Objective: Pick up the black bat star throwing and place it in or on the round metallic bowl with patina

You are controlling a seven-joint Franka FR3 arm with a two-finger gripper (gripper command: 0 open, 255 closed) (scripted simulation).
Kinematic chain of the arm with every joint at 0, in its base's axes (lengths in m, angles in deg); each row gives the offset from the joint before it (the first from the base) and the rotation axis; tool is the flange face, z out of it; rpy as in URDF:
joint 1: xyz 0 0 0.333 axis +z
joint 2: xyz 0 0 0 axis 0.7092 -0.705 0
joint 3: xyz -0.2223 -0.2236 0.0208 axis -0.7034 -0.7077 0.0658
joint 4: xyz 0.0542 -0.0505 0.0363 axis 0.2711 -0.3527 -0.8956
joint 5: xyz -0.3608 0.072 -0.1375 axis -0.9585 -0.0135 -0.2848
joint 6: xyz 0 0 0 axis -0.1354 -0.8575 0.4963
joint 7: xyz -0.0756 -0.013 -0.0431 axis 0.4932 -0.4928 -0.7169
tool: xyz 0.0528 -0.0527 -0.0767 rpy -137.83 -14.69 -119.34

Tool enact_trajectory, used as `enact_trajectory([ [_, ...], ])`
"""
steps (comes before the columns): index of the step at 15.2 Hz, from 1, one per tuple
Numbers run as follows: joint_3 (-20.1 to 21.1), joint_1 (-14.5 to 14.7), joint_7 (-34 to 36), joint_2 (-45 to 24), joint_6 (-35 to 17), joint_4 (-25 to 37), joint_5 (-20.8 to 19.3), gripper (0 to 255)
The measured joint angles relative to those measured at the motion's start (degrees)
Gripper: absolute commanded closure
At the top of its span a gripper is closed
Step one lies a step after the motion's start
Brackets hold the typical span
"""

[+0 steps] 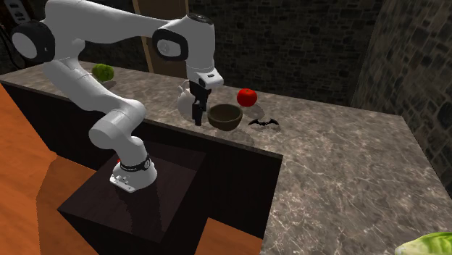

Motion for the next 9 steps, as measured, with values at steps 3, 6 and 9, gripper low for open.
enact_trajectory([
  [3, 2.97, 0.9, 2.93, -4.37, -4.51, 0.57, 1.67, 0],
  [6, 5.77, 1.51, 5.79, -9.59, -8.58, 2.39, 2.68, 0],
  [9, 8.55, 2.01, 8.85, -14.99, -12.37, 4.71, 3.12, 0],
])
